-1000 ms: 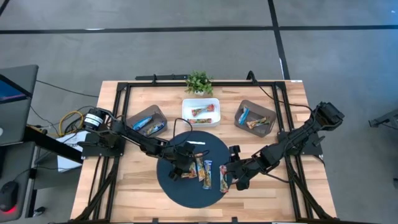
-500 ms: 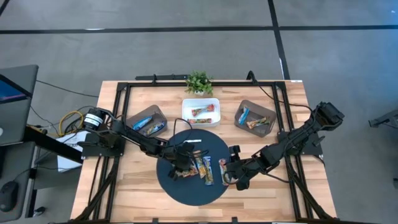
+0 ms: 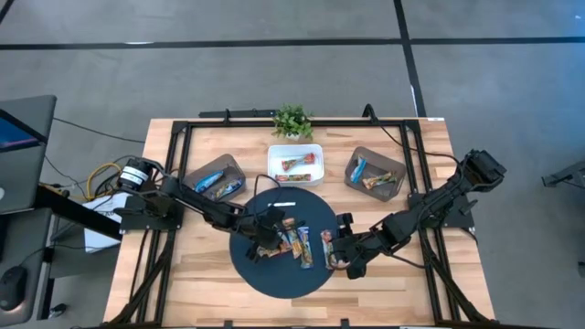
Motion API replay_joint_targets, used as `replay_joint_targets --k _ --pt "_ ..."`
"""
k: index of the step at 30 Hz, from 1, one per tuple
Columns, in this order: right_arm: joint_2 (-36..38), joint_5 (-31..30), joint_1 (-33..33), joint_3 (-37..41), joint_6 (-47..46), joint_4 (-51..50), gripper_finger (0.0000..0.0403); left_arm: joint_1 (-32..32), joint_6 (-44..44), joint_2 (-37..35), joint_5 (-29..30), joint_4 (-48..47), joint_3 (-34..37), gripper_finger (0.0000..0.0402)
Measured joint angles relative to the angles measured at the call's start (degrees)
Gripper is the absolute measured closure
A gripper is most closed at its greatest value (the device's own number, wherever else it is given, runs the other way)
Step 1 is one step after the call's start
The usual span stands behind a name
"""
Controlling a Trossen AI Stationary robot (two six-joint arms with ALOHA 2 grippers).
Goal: Pick and place Granola Bars by type
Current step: Put the red granola bar into the white bin
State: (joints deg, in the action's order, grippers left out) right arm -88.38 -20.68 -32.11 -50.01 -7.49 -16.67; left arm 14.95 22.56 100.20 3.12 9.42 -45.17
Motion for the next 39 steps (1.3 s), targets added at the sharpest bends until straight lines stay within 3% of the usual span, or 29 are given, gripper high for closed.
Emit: replay_joint_targets --k 14,23,26,32,39 --pt "0.0 0.0 0.0 0.0 0.0 0.0 0.0265 2.7 5.3 -0.1 10.8 6.6 0.0 0.0401" --pt "0.0 0.0 0.0 0.0 0.1 0.0 0.0265 3.3 15.0 -0.1 38.9 17.5 0.0 0.0401" --pt "0.0 0.0 0.0 0.0 0.0 0.0 0.0265 0.6 18.6 -0.1 44.5 22.9 0.0 0.0401" --pt "0.0 0.0 0.0 0.0 0.1 0.0 0.0265 -8.6 19.4 -0.2 43.3 25.5 -0.1 0.0397" --pt "0.0 0.0 0.0 0.0 0.4 -0.2 0.0265 -17.7 12.4 -0.2 34.2 25.6 -0.1 0.0396"
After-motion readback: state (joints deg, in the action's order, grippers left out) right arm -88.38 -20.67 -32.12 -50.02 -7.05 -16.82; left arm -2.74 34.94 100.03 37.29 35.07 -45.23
